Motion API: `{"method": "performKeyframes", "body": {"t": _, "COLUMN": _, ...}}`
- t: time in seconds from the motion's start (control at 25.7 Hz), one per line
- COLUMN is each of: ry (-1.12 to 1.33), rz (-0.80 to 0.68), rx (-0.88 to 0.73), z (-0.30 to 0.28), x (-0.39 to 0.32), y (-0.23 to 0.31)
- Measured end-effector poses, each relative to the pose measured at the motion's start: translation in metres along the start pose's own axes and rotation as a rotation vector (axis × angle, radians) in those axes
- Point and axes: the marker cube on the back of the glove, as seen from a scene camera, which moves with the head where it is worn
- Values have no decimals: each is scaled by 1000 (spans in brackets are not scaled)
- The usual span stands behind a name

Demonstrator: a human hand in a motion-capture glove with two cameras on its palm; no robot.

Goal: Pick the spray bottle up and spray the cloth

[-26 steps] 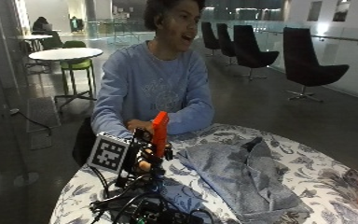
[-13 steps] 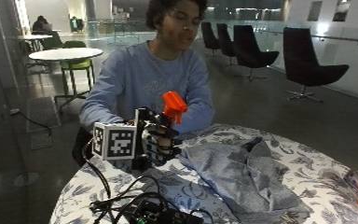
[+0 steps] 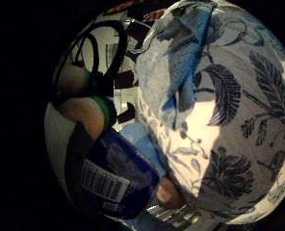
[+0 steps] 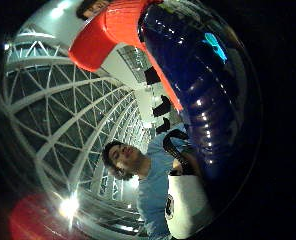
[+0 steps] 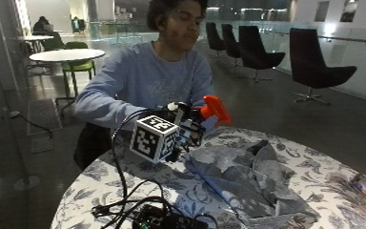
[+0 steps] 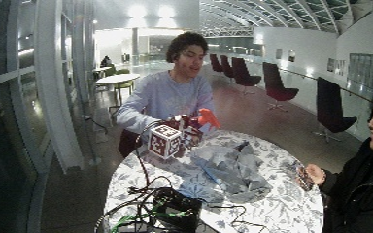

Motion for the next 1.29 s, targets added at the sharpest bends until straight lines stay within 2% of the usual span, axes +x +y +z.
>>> {"method": "performKeyframes", "body": {"t": 0.43, "ry": 38, "rz": 97, "rx": -29, "z": 20, "x": 1, "y": -11}}
{"method": "performKeyframes", "body": {"t": 1.29, "ry": 37, "rz": 151, "rx": -44, "z": 37, "x": 6, "y": -14}}
